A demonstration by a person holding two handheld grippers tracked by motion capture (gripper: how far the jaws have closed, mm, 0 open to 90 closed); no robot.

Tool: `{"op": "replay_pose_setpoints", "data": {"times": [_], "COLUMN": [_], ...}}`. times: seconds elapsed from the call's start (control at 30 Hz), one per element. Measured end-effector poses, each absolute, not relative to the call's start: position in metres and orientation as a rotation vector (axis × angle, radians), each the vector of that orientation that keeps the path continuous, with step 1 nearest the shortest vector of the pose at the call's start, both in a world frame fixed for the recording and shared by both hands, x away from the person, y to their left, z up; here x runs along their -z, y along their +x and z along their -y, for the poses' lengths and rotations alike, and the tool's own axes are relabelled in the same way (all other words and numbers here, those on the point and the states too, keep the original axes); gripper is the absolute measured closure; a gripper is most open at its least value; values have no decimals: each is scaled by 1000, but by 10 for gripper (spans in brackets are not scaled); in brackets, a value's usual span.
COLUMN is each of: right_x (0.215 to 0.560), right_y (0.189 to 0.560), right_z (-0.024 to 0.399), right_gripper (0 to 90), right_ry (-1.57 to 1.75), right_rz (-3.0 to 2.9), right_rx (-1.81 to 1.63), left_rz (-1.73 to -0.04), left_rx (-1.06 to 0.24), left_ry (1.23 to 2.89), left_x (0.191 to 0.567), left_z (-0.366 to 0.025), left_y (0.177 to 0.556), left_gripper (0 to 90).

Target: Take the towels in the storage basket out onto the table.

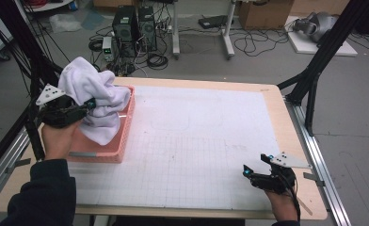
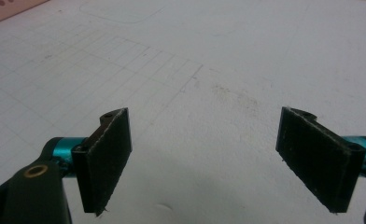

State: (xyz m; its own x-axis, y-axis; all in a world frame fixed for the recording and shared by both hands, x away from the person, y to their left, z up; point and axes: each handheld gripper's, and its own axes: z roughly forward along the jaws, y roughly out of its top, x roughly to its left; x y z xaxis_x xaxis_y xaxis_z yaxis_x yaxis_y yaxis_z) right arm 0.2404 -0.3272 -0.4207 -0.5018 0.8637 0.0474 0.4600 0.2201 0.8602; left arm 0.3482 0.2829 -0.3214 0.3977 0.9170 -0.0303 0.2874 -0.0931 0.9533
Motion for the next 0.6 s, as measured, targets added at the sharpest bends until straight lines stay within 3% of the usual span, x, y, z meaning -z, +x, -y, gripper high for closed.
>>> {"op": "replay_pose_setpoints", "data": {"times": [0.6], "right_x": [420], "right_y": [240], "right_z": [326], "right_gripper": [166], "right_ry": [1215], "right_rz": [-2064], "right_rx": [-1220], "left_rz": [-847], "left_rx": [-669], "left_ry": [1646], "left_x": [301], "left_z": [-230], "left_y": [339], "left_gripper": [556]}}
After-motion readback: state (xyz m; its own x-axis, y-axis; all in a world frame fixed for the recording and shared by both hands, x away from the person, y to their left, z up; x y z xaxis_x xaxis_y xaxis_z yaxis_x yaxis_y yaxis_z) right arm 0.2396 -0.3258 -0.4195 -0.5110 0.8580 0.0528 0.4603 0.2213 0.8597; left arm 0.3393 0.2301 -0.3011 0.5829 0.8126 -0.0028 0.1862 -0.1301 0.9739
